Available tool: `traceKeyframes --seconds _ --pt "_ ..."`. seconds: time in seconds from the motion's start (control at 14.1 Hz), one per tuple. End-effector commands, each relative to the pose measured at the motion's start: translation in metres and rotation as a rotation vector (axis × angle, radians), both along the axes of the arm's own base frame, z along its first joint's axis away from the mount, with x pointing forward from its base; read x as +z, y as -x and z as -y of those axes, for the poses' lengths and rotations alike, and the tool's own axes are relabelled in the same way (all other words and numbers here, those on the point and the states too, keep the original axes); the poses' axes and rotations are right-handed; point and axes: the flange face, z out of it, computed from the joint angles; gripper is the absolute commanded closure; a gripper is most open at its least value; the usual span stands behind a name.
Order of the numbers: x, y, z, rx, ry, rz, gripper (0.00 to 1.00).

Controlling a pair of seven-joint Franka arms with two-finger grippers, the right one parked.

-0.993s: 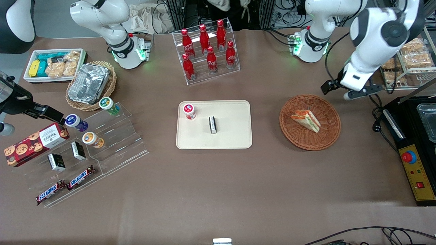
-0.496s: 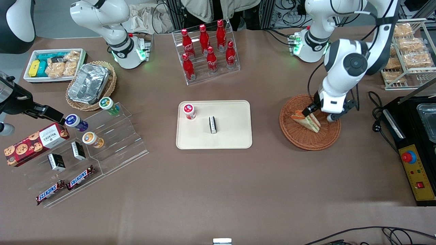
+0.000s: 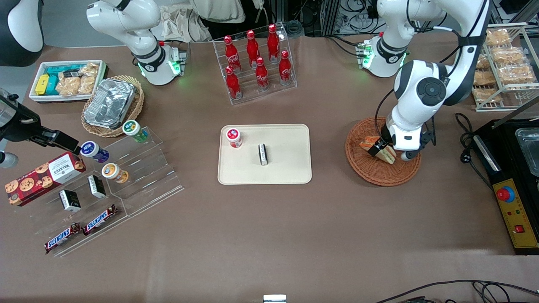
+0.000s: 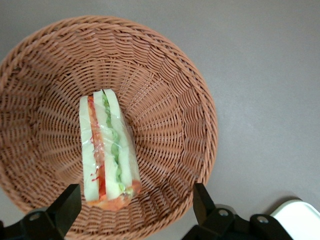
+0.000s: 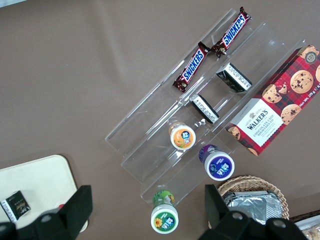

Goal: Place sandwich from basket to tray
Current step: 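Lower the left gripper and close it on the sandwich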

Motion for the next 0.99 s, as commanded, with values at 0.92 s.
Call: traceKeyframes --seconds 0.92 --pt "-0.05 0.023 -0.002 0.076 -0.067 0.025 0.19"
